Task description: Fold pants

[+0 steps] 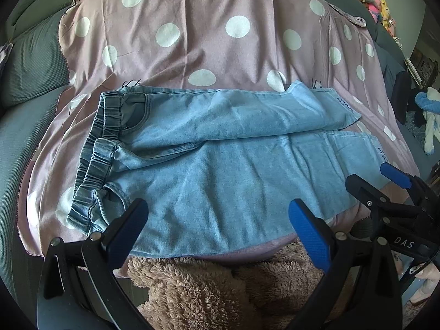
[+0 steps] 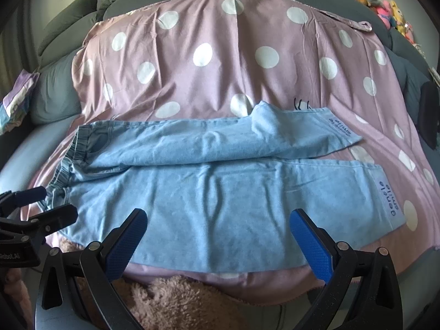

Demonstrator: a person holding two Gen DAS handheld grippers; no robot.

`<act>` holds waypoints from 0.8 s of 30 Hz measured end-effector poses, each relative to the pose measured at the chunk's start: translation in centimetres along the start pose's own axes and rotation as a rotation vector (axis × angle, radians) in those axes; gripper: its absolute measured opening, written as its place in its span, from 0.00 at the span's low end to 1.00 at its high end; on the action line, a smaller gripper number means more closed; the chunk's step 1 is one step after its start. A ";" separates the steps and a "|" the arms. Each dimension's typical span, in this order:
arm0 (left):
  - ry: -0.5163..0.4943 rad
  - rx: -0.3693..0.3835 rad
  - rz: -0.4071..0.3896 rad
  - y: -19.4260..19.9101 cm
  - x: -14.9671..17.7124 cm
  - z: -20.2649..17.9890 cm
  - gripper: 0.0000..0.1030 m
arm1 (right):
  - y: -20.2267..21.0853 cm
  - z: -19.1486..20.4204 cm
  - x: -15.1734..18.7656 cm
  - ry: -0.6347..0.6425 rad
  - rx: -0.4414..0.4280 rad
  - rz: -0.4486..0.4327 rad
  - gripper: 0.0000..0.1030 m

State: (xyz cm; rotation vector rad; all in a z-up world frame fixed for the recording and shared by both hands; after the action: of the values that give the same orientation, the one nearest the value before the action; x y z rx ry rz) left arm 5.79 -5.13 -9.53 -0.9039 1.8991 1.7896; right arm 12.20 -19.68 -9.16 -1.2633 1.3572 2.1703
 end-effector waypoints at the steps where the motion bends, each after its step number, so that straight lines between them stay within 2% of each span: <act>1: -0.001 0.000 0.000 0.0 0.0 0.0 0.99 | 0.0 0.0 0.1 -0.002 0.003 0.002 0.99; 14: 0.011 0.018 0.012 -0.6 0.3 0.2 0.98 | -0.3 -0.7 0.2 -0.025 0.017 0.018 0.99; 24: 0.042 0.028 0.021 -1.2 0.3 1.5 0.98 | -0.7 -2.7 0.6 -0.078 0.065 0.050 0.99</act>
State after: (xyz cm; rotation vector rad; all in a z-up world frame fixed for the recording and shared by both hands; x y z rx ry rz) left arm 6.13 -3.73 -10.75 -0.9220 1.9623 1.7647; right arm 13.68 -21.67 -10.49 -1.1210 1.4297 2.1656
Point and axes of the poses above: each gripper's, at about its wrist camera, not at the fingertips, and y roughly against the way its jaws point, z to its left, x to its underside, the point moved 10 cm from there along -y, roughly the way its jaws point, and after that the axes turned 5 degrees about -z, right-handed, at the moved point
